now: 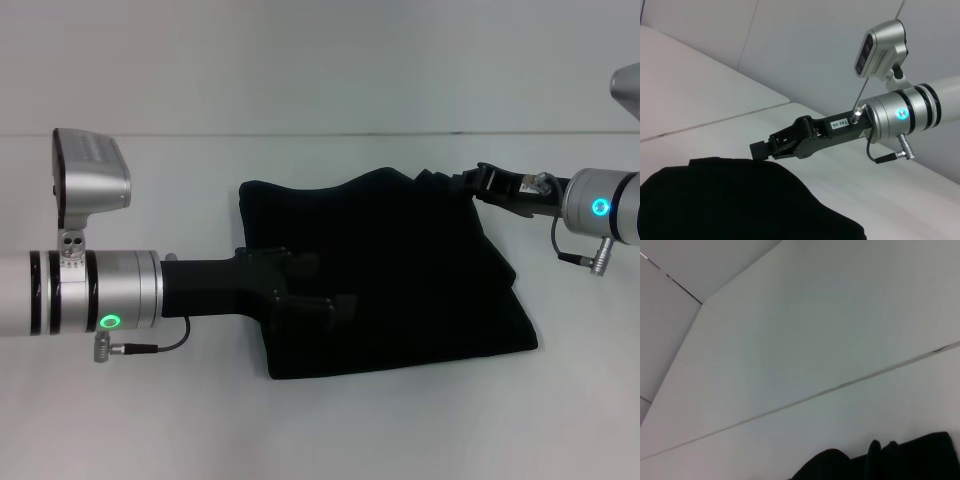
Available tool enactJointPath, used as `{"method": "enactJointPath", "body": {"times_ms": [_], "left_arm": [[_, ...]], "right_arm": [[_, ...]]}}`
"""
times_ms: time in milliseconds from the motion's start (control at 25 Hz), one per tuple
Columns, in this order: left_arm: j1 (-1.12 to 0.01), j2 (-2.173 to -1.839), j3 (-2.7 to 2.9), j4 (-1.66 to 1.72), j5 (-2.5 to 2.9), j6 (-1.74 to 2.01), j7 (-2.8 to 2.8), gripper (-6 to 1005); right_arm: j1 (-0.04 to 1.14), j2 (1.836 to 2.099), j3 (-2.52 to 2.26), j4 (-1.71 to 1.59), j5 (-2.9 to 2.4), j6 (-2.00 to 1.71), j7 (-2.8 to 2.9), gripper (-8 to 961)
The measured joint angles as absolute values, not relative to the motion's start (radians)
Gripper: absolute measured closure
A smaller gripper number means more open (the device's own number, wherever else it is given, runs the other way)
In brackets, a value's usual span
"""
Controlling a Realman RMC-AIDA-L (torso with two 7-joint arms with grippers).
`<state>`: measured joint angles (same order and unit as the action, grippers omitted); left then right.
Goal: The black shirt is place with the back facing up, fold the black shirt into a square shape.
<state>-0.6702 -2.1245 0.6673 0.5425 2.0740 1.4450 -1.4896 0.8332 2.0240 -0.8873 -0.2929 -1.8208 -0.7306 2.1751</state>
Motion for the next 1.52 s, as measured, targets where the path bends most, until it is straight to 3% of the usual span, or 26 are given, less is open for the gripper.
{"method": "enactJointPath", "body": {"times_ms": [200,640,840,1520], "left_arm": [[-0.671,-2.124,0.667,0.542,2.074,1.445,-1.510,130],[-0.679,-2.122,0.667,0.541,2.074,1.441,-1.528,134],[-0.679,-2.121,0.667,0.541,2.074,1.428,-1.528,135],[-0.683,-2.117,0.660,0.548,2.072,1.416,-1.528,140]], "right_arm": [[0.834,2.014,-0.891,-0.294,-1.843,-0.734,2.227,841],[0.849,2.005,-0.891,-0.305,-1.919,-0.751,2.319,725],[0.853,2.005,-0.885,-0.309,-1.919,-0.743,2.319,724],[0.899,2.021,-0.891,-0.270,-1.920,-0.696,2.322,728]]}}
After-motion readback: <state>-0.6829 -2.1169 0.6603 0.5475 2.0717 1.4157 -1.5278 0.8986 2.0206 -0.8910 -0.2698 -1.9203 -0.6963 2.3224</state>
